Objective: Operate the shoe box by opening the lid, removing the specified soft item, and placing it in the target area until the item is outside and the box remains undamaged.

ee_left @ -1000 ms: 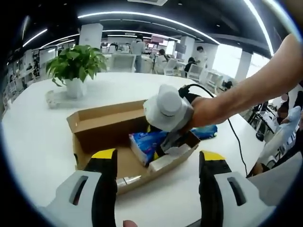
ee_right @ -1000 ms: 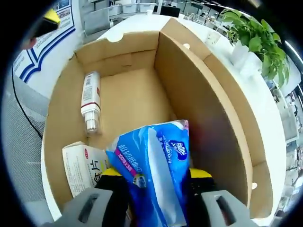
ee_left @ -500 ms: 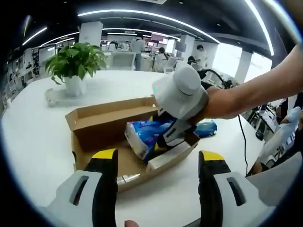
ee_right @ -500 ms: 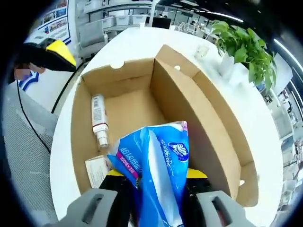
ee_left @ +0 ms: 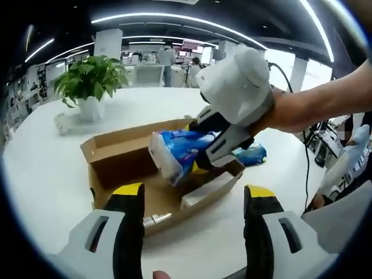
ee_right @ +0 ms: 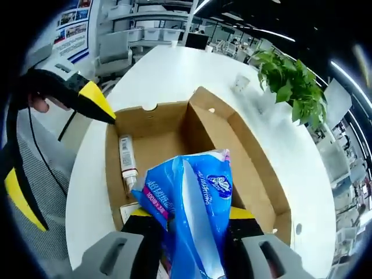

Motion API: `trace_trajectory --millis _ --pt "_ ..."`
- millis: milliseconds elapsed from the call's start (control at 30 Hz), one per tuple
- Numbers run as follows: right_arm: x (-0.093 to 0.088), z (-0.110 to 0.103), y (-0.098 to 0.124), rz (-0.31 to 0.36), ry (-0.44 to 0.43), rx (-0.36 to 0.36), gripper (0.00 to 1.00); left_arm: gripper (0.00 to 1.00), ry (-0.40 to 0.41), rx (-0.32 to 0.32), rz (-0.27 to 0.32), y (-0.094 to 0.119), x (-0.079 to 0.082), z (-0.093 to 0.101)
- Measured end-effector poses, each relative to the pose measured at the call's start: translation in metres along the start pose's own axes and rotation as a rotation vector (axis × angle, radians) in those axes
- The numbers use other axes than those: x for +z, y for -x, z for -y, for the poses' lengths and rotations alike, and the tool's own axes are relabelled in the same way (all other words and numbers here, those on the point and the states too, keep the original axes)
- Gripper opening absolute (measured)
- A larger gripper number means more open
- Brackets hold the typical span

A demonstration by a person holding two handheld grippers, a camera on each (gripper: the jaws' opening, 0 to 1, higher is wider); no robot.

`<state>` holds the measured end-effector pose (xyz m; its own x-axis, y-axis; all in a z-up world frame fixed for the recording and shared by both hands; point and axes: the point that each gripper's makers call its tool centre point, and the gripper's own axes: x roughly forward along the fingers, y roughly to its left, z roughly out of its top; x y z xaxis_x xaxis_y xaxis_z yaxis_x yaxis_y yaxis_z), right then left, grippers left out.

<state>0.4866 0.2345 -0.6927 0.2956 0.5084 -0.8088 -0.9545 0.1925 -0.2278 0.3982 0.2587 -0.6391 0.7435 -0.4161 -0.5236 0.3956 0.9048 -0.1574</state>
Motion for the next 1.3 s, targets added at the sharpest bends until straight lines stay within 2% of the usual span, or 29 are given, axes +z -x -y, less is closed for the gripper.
trace_trajectory --millis 400,700,967,1300 --pt "0.002 0.007 0.027 0.023 -0.003 -0.052 0.37 0.69 -0.032 -0.011 -0.005 -0.001 -0.001 0.005" --pt "0.001 0.004 0.044 0.035 -0.007 -0.082 0.37 0.69 -0.042 -0.021 -0.006 -0.001 -0.001 0.009" --pt "-0.015 0.004 0.059 0.012 -0.008 -0.105 0.37 0.69 -0.051 -0.025 0.000 0.000 0.001 0.011" --pt "-0.051 -0.002 0.077 -0.027 -0.042 -0.132 0.37 0.69 -0.058 -0.037 0.005 0.001 0.002 0.016"
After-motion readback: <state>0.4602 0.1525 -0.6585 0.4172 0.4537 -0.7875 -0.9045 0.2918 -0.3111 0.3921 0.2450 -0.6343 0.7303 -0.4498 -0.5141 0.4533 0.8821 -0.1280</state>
